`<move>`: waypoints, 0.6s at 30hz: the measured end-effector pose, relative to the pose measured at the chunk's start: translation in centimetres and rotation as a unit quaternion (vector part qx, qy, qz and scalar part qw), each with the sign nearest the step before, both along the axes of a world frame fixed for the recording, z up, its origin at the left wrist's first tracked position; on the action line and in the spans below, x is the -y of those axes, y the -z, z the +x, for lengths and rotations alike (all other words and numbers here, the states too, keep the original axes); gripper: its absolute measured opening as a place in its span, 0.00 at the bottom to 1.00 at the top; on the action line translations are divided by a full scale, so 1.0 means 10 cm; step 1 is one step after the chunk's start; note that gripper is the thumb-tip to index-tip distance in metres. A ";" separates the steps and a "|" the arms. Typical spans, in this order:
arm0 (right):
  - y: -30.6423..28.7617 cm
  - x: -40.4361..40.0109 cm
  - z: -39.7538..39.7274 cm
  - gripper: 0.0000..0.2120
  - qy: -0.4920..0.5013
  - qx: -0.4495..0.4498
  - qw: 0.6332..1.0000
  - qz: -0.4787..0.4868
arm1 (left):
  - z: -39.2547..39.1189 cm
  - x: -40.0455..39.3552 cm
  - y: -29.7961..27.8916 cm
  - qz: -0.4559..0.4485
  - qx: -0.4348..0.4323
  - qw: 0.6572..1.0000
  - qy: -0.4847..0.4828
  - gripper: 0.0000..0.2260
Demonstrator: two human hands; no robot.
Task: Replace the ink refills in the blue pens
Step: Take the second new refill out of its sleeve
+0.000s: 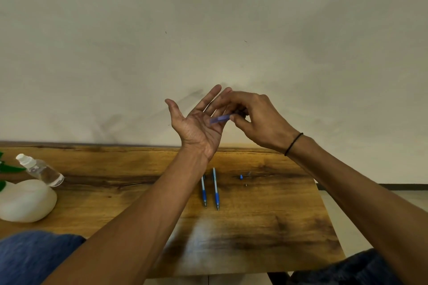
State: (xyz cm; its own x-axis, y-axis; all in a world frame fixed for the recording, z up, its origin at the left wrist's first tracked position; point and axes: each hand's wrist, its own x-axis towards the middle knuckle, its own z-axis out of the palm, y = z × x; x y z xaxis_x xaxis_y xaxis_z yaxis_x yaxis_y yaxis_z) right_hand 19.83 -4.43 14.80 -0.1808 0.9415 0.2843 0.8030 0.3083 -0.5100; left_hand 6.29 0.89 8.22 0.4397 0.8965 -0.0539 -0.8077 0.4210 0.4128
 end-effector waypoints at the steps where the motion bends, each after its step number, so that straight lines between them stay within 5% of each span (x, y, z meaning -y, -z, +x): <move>1: 0.00 0.00 0.00 0.19 -0.001 -0.005 1.000 0.005 | 0.00 0.00 0.00 -0.004 -0.001 1.000 -0.004 0.51; 18: 0.00 0.04 0.02 0.17 -0.002 0.005 1.000 0.001 | 0.02 0.04 -0.06 -0.011 0.014 1.000 0.006 0.51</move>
